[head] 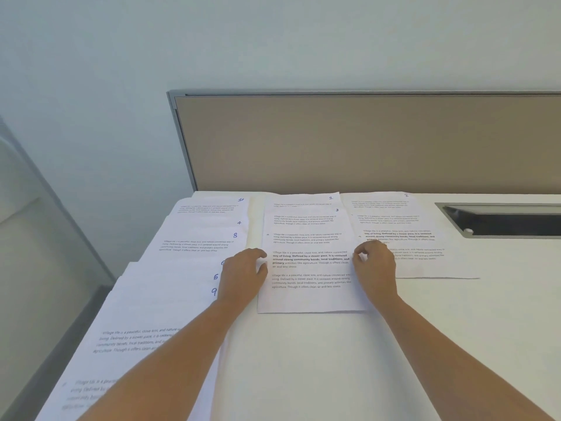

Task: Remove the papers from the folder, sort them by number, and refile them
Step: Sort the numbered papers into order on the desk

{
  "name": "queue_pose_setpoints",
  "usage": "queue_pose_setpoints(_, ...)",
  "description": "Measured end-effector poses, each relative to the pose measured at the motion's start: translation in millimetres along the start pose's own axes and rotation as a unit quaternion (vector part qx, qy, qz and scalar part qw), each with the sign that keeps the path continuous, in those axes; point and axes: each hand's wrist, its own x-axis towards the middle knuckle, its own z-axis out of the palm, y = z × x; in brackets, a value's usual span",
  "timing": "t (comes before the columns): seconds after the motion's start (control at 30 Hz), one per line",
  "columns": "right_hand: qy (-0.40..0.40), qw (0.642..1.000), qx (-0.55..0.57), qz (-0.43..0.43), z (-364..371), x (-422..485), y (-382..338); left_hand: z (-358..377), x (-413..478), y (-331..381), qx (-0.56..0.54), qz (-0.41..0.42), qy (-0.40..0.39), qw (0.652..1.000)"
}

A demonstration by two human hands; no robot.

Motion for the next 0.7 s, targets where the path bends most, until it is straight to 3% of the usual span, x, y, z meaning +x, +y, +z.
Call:
queue_pose_setpoints(0.27, -0.026, 0.993, -0.045, -0.106, 6, -35, -14, -26, -22, -30, -0.038, -0.014, 0.031, 0.999)
queue_pose_setpoints(0.47, -0.038, 0.991, -0.051, -0.121, 6, -42, -34, -66, -30, -77, -0.020, -0.059, 0.084, 0.995)
queue_pose_setpoints(0.7, -0.057, 0.990, -0.047, -0.123, 19, -61, -56, -83, -48, -113, 0.016, -0.083, 0.076, 0.993)
